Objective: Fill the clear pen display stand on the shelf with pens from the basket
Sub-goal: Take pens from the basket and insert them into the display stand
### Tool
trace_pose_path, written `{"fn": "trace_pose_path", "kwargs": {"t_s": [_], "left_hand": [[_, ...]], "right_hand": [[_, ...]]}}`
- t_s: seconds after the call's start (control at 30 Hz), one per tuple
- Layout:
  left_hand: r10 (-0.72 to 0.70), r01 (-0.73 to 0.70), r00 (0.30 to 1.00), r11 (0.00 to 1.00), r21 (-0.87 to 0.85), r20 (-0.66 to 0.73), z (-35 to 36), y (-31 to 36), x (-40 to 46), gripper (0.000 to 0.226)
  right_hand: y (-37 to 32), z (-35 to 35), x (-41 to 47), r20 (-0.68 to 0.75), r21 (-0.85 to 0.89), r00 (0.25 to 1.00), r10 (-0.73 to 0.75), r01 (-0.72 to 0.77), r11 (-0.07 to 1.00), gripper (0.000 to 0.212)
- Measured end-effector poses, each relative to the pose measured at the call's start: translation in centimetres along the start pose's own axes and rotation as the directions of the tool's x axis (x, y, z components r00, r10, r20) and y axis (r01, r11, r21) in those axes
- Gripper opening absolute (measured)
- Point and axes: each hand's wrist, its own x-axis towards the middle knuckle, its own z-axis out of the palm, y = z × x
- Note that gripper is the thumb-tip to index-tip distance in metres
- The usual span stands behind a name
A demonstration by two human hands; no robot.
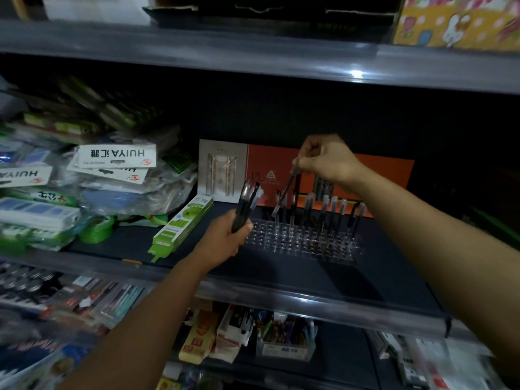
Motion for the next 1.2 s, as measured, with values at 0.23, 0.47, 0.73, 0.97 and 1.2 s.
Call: {"fn": "trace_pose_path", "kwargs": {"t_s": [0.23,0.47,0.73,0.97,1.2], "left_hand": [[0.029,-0.028,0.999,0.999,-0.025,0.02,0.3,0.0,0.6,0.01],[0.018,-0.017,1.0,0.998,-0.057,0.018,0.1,-0.8,0.9,0.008],[0.004,-0.002,1.0,0.997,-0.071,0.023,0.2,-1.2,0.9,0.006],[0.01,-0.007,0.999,0.996,-0.084,0.03,0.4,-1.1,1.0,0.009],[0.006,-0.003,1.0,0.997,-0.082,0.029,0.3,-1.1,0.9,0.008]], "right_hand": [[0.1,2.9,0.4,0.034,-0.149,0.996,-0.083,0.087,0.985,0.01],[0.8,5.2,0.9,0.131,-0.238,0.985,-0.115,0.144,0.961,0.009],[1.8,6.1,1.3,0.236,-0.318,0.967,-0.092,0.166,0.934,0.013],[2.0,6.6,2.0,0.251,-0.475,0.964,-0.088,0.202,0.856,0.022],[1.3,6.9,2.4,0.284,-0.594,0.957,-0.058,0.223,0.773,0.037]]}}
